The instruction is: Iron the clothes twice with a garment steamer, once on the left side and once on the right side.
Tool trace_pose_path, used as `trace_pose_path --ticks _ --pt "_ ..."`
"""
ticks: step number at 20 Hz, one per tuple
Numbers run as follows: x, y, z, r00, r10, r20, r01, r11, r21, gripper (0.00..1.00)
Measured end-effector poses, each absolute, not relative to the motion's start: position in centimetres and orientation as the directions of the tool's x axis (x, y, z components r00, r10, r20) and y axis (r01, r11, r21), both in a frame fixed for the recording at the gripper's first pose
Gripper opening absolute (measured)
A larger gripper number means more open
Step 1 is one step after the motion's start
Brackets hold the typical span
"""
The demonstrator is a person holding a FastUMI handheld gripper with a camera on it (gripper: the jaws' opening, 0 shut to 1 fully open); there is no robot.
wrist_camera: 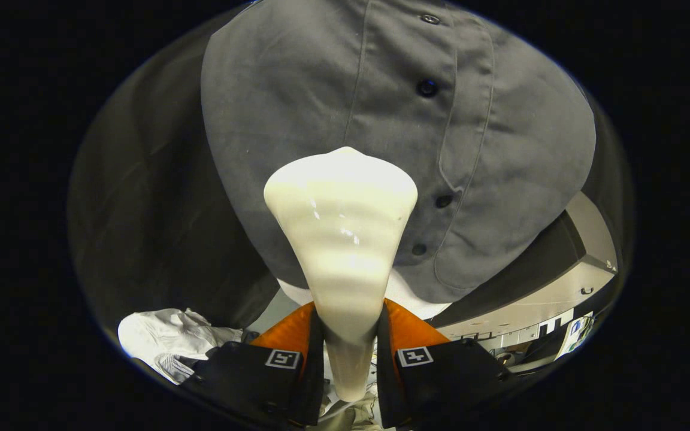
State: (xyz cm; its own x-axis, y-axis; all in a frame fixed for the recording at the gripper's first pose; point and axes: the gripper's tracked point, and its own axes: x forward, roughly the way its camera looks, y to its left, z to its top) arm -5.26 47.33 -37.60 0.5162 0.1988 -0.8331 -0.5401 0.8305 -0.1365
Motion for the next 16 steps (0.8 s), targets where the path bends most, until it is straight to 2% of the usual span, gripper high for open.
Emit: trace_pose_path --ticks 10,16 --pt "-7.6 45.7 -40.3 0.472 0.181 -0.863 -0.532 0.839 -0.115 0.45" --pt "-7.2 44.7 -36.1 0.520 0.221 -0.825 -0.481 0.874 -0.070 0.45"
